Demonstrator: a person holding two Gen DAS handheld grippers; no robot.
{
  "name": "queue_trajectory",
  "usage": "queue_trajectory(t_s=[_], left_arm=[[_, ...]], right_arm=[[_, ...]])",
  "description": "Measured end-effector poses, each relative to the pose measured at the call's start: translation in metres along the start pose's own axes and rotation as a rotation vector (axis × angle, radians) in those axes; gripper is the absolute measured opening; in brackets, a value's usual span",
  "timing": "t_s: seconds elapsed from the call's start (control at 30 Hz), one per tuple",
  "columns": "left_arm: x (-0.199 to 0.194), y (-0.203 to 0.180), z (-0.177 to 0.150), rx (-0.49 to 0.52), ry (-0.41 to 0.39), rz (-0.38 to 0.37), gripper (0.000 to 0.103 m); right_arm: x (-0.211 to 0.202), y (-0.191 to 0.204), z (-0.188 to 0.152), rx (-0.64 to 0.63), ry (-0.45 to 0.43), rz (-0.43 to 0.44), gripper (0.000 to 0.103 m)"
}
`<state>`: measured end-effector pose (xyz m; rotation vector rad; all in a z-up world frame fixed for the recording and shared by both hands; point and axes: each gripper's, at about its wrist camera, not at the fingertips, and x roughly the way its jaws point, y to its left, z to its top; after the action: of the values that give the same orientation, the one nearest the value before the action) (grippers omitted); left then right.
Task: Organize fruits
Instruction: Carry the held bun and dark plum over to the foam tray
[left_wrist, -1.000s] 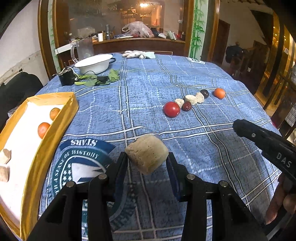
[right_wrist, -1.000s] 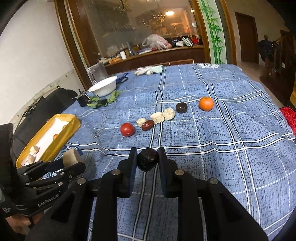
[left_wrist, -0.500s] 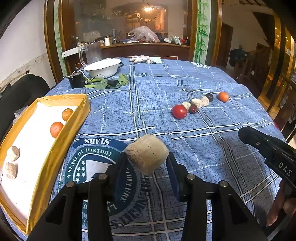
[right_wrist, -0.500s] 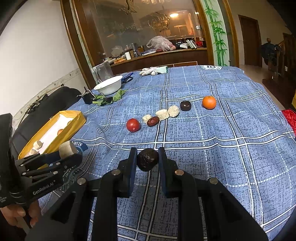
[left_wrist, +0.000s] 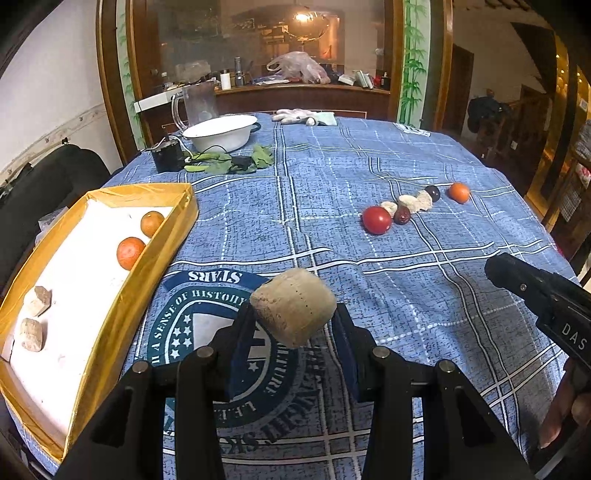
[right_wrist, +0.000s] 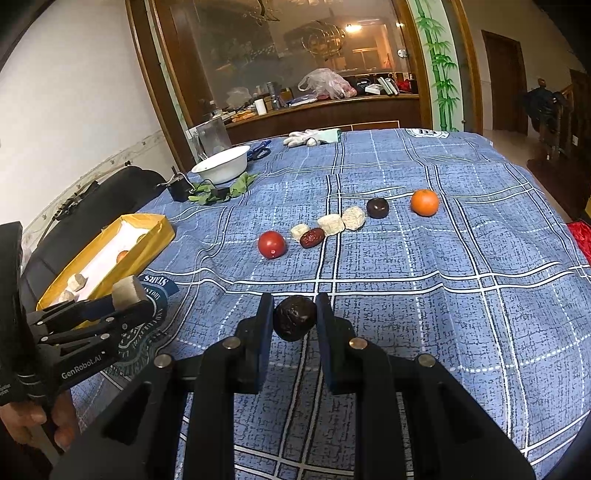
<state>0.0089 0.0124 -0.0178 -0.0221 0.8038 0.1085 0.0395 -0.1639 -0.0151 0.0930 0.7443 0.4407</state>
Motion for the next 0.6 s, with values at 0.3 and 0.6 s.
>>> queue_trajectory(t_s=[0.3, 0.6], left_arm=[[-0.006, 0.007, 0.0, -0.012, -0.01, 0.009, 0.042], [-0.009, 0.018, -0.001, -0.036, -0.014, 0.023, 0.042]], right_arm=[[0.0, 0.006, 0.0, -0.014, 0.003, 0.008, 0.024], [0.002, 0.011, 0.0, -0.022, 0.006, 0.021, 0.024]])
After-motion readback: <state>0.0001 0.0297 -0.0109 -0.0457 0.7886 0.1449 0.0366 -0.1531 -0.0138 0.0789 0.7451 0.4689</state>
